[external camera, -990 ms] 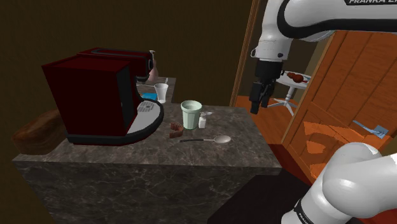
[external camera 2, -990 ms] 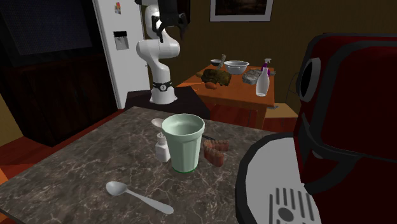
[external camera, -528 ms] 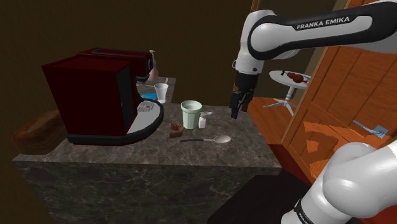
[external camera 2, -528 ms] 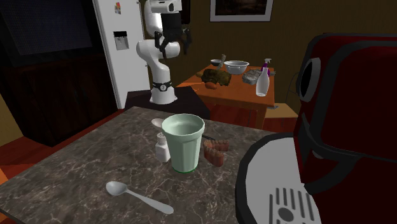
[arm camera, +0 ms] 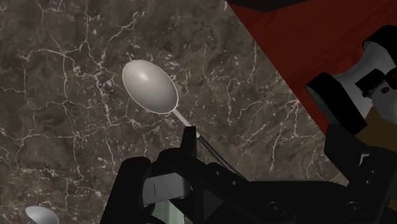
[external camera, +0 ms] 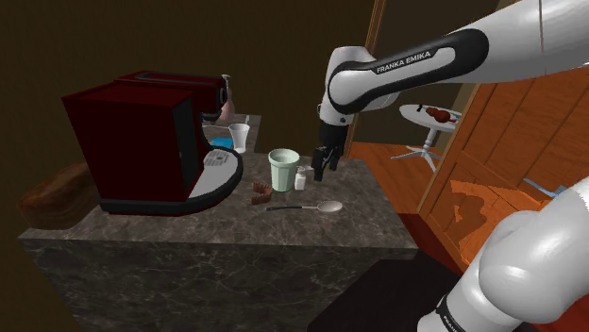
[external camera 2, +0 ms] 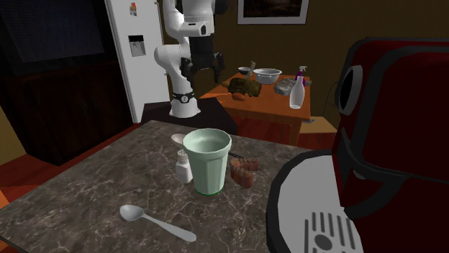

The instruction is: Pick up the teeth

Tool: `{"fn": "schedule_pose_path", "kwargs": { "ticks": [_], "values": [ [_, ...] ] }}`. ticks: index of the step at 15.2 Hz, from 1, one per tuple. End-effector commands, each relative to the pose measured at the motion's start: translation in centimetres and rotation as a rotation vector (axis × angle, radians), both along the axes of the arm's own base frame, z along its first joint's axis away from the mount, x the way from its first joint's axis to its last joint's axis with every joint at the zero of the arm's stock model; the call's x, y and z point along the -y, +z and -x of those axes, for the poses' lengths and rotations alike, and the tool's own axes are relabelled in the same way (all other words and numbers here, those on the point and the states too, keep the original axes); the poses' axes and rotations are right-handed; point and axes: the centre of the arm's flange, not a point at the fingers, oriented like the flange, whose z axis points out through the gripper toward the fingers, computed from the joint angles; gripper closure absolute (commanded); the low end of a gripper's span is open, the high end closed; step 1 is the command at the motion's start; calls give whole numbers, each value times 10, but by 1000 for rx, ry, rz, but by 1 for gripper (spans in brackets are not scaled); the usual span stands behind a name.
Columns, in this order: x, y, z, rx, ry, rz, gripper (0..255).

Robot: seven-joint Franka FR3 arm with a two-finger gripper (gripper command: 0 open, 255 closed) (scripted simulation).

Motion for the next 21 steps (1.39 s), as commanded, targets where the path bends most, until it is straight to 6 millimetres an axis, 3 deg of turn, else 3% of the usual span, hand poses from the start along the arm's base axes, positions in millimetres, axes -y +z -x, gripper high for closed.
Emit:
{"fn": "schedule_pose_path", "kwargs": {
  "ticks": [1, 21],
  "values": [
    [-3, -15, -19, 14, 14, 2, 0],
    [-41, -147, -226, 138, 147, 18, 0]
  ]
}}
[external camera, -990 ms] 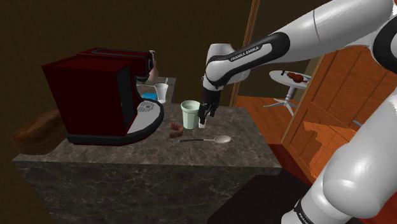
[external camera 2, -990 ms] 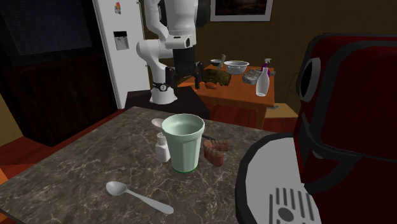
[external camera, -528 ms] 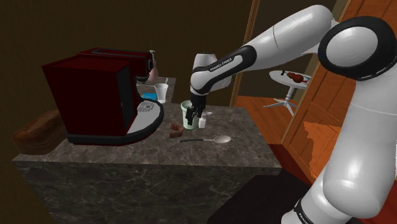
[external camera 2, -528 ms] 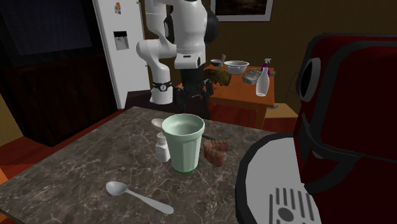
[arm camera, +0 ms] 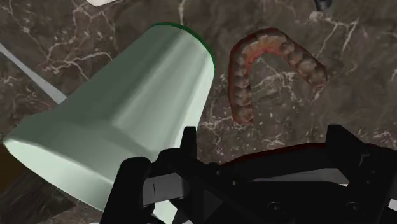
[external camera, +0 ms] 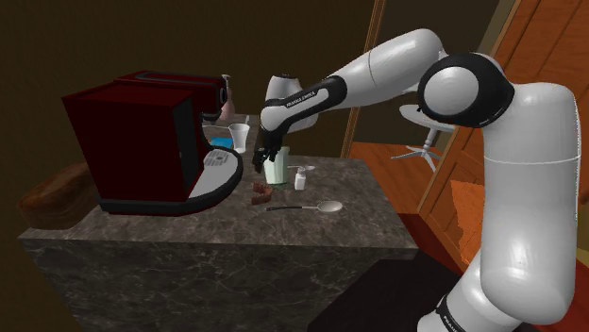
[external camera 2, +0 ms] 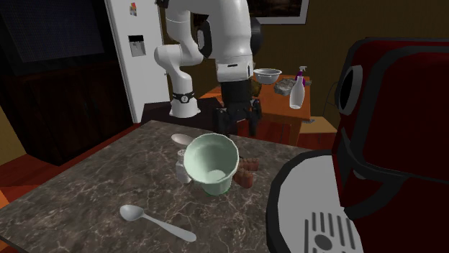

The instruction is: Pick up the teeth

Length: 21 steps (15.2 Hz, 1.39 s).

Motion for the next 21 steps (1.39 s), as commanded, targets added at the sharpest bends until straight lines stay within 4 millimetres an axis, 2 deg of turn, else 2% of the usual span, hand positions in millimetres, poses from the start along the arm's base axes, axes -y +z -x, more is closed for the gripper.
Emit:
{"fn": "schedule_pose_path", "kwargs": {
  "ticks": [1, 2, 3, 10, 12, 13, 18, 21],
  "values": [
    [-1, -62, -16, -97, 10, 12, 0],
    [-3, -68, -27, -91, 17, 13, 0],
    [-3, -68, -27, -91, 17, 13, 0],
    [-3, -108, -27, -91, 17, 13, 0],
    [-3, -108, -27, -91, 17, 13, 0],
    [-3, -106, -25, -91, 17, 13, 255],
    [-2, -105, -34, -92, 17, 13, 255],
    [-4, -113, -24, -91, 17, 13, 255]
  ]
}}
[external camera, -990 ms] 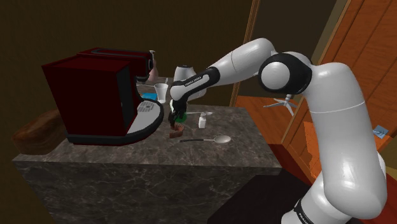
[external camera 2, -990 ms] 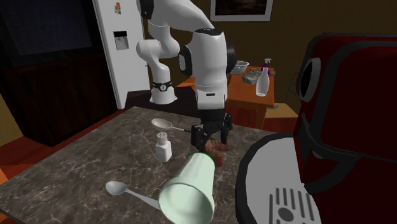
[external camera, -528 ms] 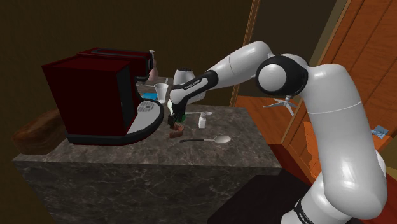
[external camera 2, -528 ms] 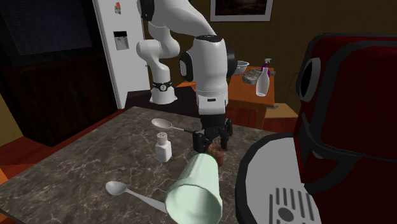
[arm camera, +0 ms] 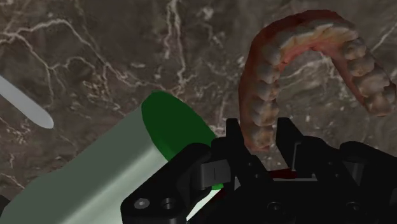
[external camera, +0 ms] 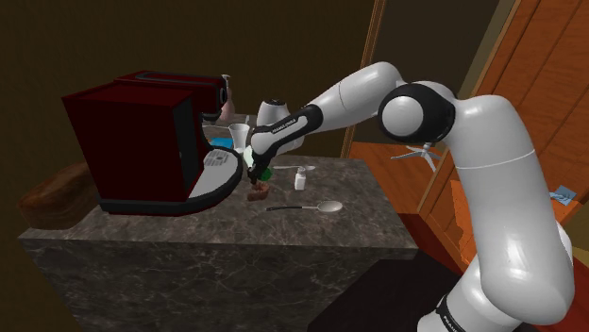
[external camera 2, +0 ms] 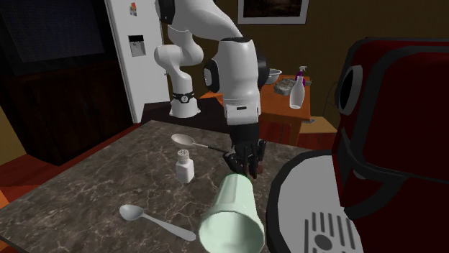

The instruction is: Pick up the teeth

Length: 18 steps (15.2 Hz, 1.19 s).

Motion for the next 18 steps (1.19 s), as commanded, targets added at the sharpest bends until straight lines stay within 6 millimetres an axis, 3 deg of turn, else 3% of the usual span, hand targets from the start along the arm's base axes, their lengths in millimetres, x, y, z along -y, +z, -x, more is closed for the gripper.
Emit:
{"fn": "schedule_pose_path", "kwargs": {
  "ticks": [1, 16, 18],
  "values": [
    [4, -25, 14, -121, -2, 15, 255],
    [4, 54, 14, -121, -2, 15, 255],
    [4, 55, 14, -121, -2, 15, 255]
  ]
}}
